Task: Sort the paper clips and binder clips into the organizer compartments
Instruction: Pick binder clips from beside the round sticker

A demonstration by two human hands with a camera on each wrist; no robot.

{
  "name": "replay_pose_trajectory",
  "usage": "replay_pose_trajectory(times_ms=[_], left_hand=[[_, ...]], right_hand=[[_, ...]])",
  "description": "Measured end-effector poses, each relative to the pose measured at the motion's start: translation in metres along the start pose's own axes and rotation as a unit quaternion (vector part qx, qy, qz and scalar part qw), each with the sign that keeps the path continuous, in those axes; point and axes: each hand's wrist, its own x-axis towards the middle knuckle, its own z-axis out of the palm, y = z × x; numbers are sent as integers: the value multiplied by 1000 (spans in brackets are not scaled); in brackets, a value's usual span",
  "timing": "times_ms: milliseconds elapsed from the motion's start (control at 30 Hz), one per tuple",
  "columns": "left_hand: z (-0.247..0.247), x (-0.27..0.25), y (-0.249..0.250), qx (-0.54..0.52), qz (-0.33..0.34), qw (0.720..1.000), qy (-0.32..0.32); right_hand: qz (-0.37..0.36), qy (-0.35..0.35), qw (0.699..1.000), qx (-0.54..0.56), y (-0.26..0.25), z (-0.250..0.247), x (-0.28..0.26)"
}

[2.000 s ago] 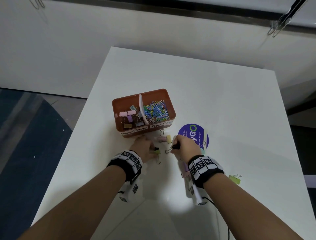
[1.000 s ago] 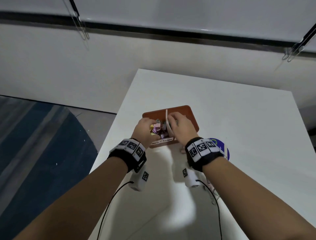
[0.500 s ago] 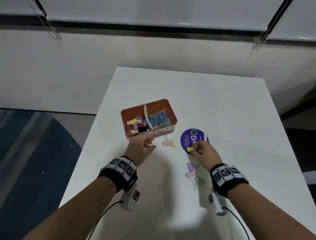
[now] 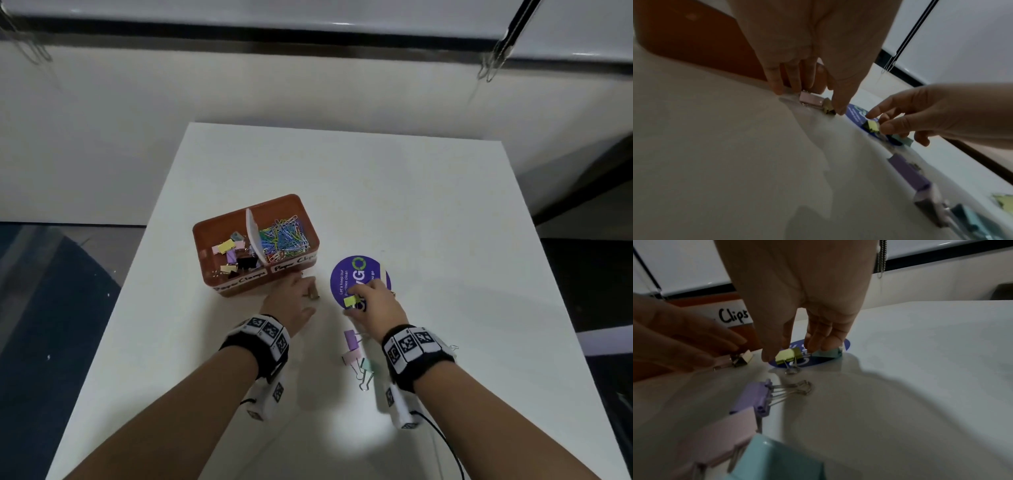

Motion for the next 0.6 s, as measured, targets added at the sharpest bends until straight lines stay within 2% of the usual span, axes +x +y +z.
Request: replay_pose_trajectory(times_ms=[100,233,300,400,500,600], left_hand=[[7,6,0,14,-6,1000,8],[13,8,-2,-70,31,997,7],[15,10,-2,-58,9,998,18],[18,8,-1,-114,1,993,31],[16,6,-1,-79,-12,996,43],[8,3,1,-87,7,993,82]], right_hand=[[-6,4,1000,-27,-3,4,3],[-17,-1,999,-45,-1,9,6],[-36,6,998,-60,1,10,6],[-61,-1,995,-73,3,9,5],[-60,2,998,-13,5,2,3],[-33,48,990,125,13,-13,3]])
